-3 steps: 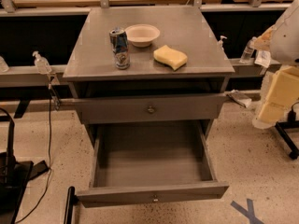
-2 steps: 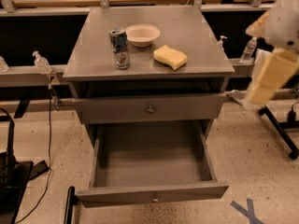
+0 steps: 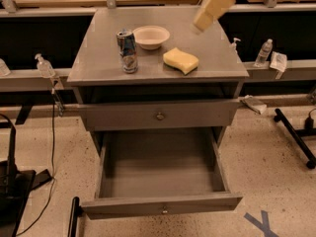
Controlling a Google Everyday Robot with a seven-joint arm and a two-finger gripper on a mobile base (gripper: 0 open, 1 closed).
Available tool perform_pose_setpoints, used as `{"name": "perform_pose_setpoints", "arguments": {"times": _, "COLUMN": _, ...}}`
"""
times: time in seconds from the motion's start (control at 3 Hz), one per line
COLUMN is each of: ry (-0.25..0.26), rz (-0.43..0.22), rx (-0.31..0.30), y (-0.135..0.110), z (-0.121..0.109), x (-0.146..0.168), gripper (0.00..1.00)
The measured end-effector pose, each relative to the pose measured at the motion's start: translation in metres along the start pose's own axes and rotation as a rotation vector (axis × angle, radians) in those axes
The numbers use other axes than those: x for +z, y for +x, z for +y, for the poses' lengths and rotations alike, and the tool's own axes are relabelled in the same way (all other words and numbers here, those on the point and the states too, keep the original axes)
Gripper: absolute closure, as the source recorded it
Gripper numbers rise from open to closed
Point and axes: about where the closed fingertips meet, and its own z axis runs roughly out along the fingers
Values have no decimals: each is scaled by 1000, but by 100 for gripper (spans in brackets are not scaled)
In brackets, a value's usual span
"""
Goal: Place redbull can into middle drawer
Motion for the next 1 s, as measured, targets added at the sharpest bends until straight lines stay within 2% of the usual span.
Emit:
{"name": "perform_pose_setpoints", "arguments": {"times": 0.33, "ry": -13, "rz": -263, "rx": 14, "y": -77, "z": -21, "x": 66, "gripper": 0}}
{"name": "perform_pose_setpoints", "arguments": {"times": 1.0, "ry": -34, "rz": -273, "rx": 22, "y": -77, "z": -19, "x": 75, "gripper": 0}}
